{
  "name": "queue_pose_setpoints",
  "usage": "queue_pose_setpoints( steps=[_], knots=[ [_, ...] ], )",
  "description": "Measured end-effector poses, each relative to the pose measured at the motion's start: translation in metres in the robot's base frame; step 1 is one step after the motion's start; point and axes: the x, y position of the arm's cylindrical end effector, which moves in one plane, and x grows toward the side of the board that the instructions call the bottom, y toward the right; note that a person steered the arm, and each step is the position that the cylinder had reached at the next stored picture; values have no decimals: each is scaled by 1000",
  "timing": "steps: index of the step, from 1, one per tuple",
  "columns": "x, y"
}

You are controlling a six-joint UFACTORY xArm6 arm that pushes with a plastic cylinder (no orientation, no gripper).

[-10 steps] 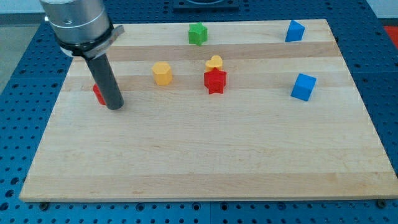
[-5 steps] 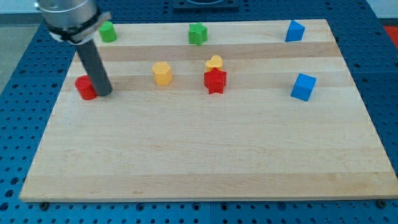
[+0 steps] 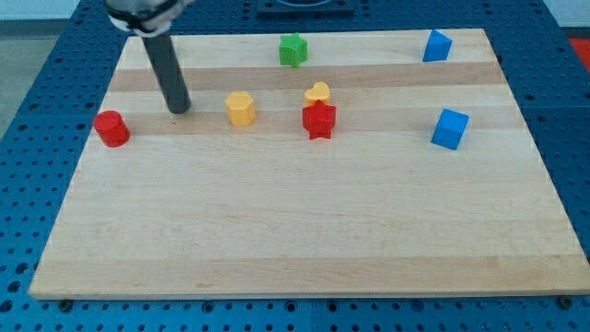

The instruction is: Move the red circle to the center left

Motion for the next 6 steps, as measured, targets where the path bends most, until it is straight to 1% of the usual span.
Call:
queue_pose_setpoints(
  steps=[1, 2, 3, 4, 5, 6],
  knots=[
    [-3, -71],
    [2, -103],
    [12, -104],
    [50, -104],
    [53, -103],
    [53, -80]
  ],
)
